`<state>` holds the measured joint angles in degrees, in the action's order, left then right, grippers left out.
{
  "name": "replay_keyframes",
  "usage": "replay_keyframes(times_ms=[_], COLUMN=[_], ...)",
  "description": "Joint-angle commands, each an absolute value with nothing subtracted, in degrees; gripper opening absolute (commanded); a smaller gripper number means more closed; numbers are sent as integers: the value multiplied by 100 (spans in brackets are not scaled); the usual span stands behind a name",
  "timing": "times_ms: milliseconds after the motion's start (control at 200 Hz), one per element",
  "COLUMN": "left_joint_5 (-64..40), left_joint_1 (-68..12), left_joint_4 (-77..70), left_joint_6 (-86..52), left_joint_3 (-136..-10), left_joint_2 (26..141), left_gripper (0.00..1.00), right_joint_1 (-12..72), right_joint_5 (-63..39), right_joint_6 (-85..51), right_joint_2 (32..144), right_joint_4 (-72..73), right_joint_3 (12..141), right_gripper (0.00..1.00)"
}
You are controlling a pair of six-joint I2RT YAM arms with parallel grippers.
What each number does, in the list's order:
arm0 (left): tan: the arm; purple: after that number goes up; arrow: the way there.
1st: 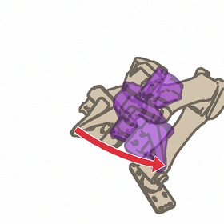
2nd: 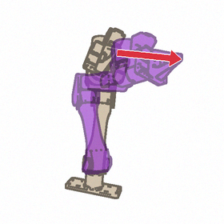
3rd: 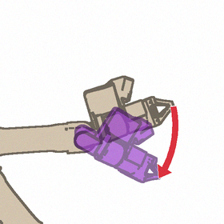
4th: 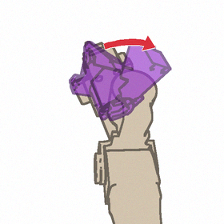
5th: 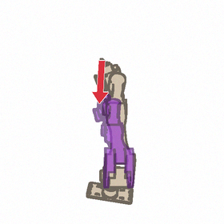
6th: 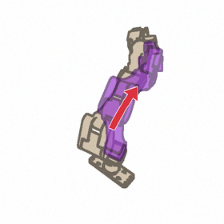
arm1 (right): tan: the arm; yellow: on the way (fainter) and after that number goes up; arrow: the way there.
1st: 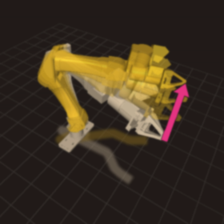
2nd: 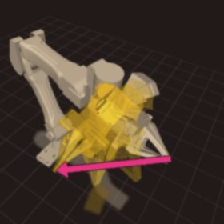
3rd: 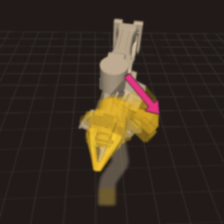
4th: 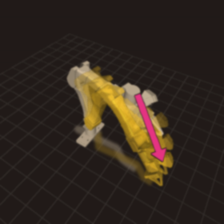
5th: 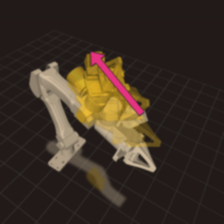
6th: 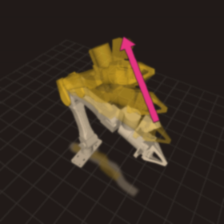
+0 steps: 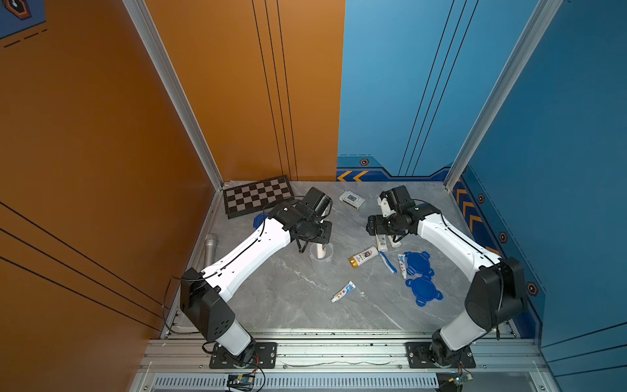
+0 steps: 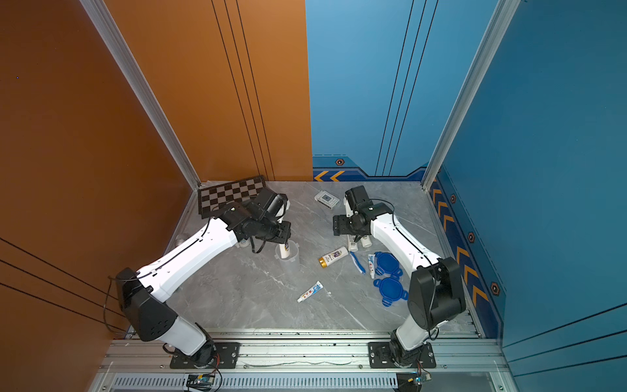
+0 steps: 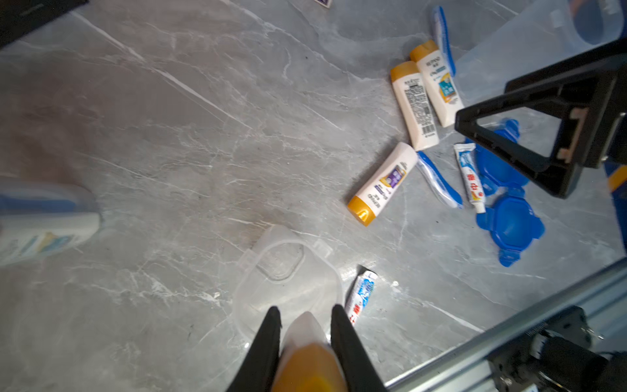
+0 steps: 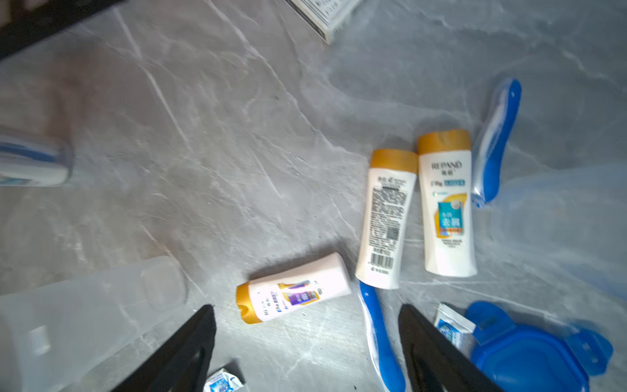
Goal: Pack away toiletry kits
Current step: Place the toiletry item into the container.
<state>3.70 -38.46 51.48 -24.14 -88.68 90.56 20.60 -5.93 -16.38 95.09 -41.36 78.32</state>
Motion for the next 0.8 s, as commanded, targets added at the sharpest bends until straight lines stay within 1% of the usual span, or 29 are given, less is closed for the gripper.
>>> replay_keyframes(times_ms=[0, 245, 400, 541, 586, 721, 736, 796], left_joint_5=[1094, 1100, 1108, 1063, 1047, 991, 993, 987], left_joint_1=[-3917, -3987, -4028, -4053, -4079, -4165, -4171, -4184], left_joint_4=[4715, 4228, 3768, 3544, 3489, 3397, 3401, 3401], left_joint_6=[-2249, -2284, -2301, -2338, -2338, -2382, -2388, -2425], left_joint_3=[-8578, -8221, -7819, -7605, -7541, -7380, -7370, -7333], left_joint_2=[8934, 8986, 8874, 8921, 8937, 8970, 8967, 8972], left_gripper=[0, 0, 0, 0, 0, 0, 0, 6], right_joint_1=[2023, 1987, 1972, 1922, 1914, 1887, 1885, 1870], right_joint_5=[-109, 182, 322, 301, 290, 239, 223, 161], right_joint_6=[-1606, -1520, -1512, -1488, -1477, -1444, -1444, -1450], right_joint_2=[9889, 10864, 11314, 11652, 11738, 11848, 11994, 12073], right_joint_4=[-4831, -4962, -4982, -4958, -4962, -4896, -4890, -4846], right_joint_3=[8062, 8569, 8622, 8697, 8745, 8815, 8826, 8815], right_gripper=[84, 82, 78, 76, 74, 63, 62, 58])
